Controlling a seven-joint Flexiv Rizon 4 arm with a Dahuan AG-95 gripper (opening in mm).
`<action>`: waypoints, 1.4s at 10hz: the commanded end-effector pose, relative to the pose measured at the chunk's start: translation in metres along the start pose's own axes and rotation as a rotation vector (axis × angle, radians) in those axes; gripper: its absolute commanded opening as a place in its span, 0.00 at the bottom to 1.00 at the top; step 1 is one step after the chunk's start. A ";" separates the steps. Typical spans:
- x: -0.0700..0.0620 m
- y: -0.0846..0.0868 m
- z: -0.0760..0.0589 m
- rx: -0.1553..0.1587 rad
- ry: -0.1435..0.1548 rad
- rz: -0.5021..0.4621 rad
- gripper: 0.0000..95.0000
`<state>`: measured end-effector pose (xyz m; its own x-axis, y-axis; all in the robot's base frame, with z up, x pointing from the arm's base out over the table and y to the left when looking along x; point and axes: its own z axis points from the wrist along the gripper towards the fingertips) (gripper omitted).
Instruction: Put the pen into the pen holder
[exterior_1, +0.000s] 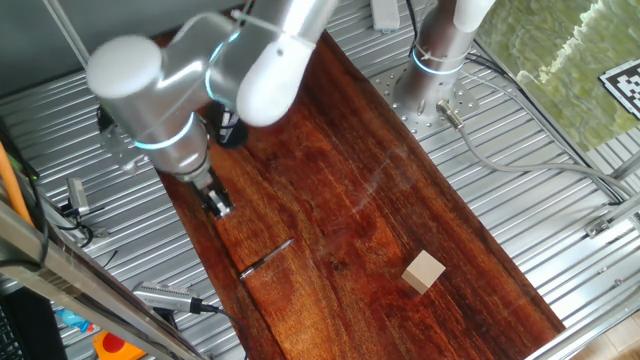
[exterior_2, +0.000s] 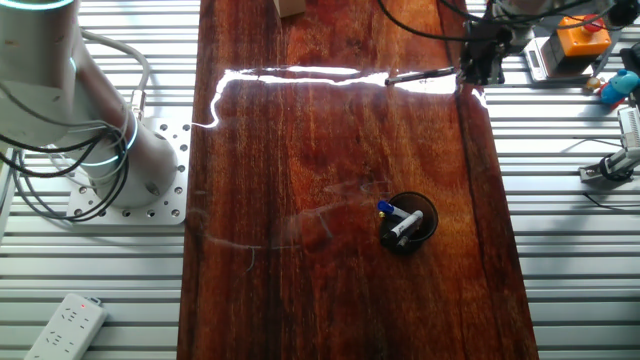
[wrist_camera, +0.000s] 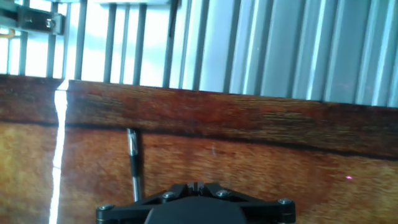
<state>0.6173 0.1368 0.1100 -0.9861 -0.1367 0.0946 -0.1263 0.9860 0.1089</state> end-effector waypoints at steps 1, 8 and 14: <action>0.002 0.007 0.009 0.001 -0.027 0.020 0.00; 0.007 0.024 0.032 -0.002 -0.015 0.062 0.00; 0.014 0.035 0.039 -0.012 0.005 0.100 0.00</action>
<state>0.5957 0.1730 0.0747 -0.9933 -0.0332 0.1109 -0.0211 0.9938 0.1088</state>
